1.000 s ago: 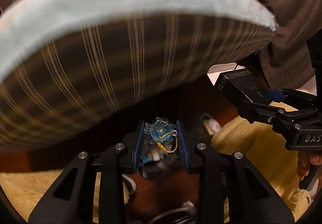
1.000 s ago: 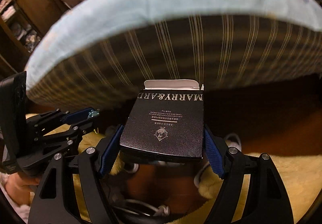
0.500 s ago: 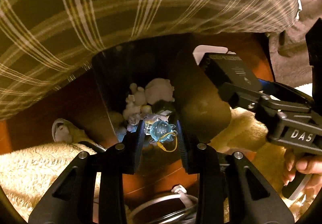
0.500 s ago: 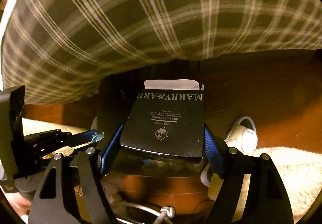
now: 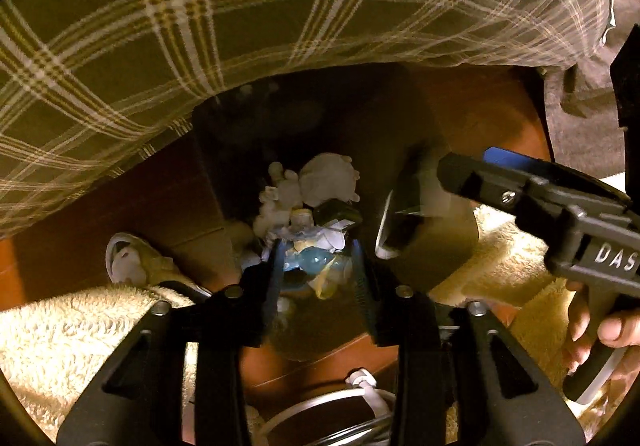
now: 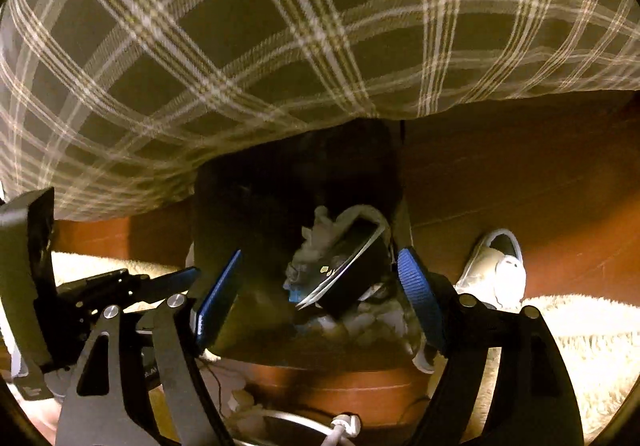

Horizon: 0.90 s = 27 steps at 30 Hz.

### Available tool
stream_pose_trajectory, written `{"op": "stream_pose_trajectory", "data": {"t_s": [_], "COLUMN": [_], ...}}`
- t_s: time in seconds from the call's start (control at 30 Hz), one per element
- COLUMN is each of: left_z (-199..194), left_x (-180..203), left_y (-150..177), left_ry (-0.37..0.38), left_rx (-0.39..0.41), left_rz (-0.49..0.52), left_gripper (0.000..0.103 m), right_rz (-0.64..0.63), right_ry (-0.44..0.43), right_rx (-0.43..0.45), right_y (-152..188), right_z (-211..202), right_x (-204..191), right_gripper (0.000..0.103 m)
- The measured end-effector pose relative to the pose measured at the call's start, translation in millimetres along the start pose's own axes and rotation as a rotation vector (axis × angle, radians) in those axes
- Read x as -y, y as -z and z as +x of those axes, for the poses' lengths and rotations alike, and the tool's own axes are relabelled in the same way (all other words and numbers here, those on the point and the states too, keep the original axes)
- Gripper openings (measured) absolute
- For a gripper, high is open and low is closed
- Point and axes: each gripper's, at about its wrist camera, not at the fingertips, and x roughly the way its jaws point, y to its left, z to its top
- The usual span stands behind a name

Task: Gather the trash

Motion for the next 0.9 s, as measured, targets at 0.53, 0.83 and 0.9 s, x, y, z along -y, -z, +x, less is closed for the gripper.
{"op": "stream_pose_trajectory", "data": {"t_s": [0.53, 0.83, 0.9], "left_z": [-122, -251, -272], "left_x": [23, 55, 62], "left_y": [-10, -24, -26], "left_ry": [-0.049, -0.105, -0.123], "left_rx": [0.257, 0.556, 0.609], "left_rz": [0.059, 0.114, 0.127], "left_gripper": [0.095, 0.095, 0.095], "right_rz": [-0.002, -0.101, -0.122], "right_ry": [0.044, 0.188, 0.218], "right_rx": [0.282, 0.562, 0.621], "right_y": [-12, -23, -24], "right_z": [-119, -230, -252], "right_x": [1, -42, -54], "right_gripper": [0.1, 0.1, 0.1]}}
